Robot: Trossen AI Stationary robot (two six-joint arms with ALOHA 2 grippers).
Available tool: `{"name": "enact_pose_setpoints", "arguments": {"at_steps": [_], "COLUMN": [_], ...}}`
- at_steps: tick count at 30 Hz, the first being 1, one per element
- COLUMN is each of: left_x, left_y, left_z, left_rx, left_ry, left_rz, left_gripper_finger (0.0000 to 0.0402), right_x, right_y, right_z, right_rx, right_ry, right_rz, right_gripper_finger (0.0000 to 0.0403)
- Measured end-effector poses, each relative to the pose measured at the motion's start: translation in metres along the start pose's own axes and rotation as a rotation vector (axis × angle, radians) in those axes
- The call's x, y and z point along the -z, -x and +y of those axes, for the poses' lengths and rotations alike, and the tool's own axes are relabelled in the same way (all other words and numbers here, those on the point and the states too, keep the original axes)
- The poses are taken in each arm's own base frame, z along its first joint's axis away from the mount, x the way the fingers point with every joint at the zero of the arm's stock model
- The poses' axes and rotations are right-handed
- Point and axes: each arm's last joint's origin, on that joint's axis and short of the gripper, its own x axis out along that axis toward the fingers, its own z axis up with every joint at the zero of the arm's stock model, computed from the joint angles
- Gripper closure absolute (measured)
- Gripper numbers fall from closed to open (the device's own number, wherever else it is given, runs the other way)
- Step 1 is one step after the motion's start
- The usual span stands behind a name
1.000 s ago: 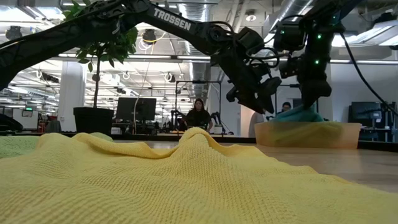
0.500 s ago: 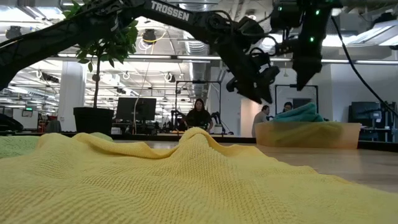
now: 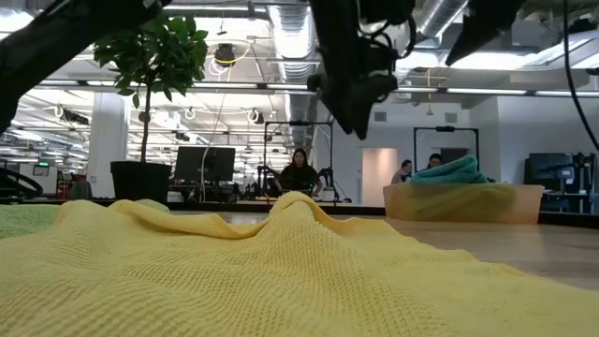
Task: Fold microfiber towels
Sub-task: Fold the yellow microfiber towel
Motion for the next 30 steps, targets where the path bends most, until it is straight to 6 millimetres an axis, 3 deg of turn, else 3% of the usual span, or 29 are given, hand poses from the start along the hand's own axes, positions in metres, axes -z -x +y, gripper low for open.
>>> {"name": "enact_pose_setpoints", "arguments": {"at_steps": [8,16,23,30], "left_x": [0.052,0.091,0.123,0.148], "left_y": [0.052,0.093,0.098,0.083], "left_z": [-0.061,-0.128,-0.159,-0.16], "left_rx": [-0.056,0.068,0.031,-0.038], "left_ry": [-0.005,-0.023,-0.024,-0.069], "left_rz": [0.229,0.253,0.285,0.365], "left_gripper_finger": [0.0212,0.0212,0.0212,0.0212], "right_x": [0.0,-0.001,-0.003,0.006], "right_y": [0.02,0.028,0.03,0.014], "right_z": [0.027,0.049,0.065,0.085], "right_rx": [-0.146,-0.23,-0.277,-0.33], "right_ry": [0.075,0.151,0.187,0.204], "right_rz": [-0.1,-0.149,-0.154,-0.089], "right_gripper_finger": [0.0159,0.0159,0.0159,0.0159]}}
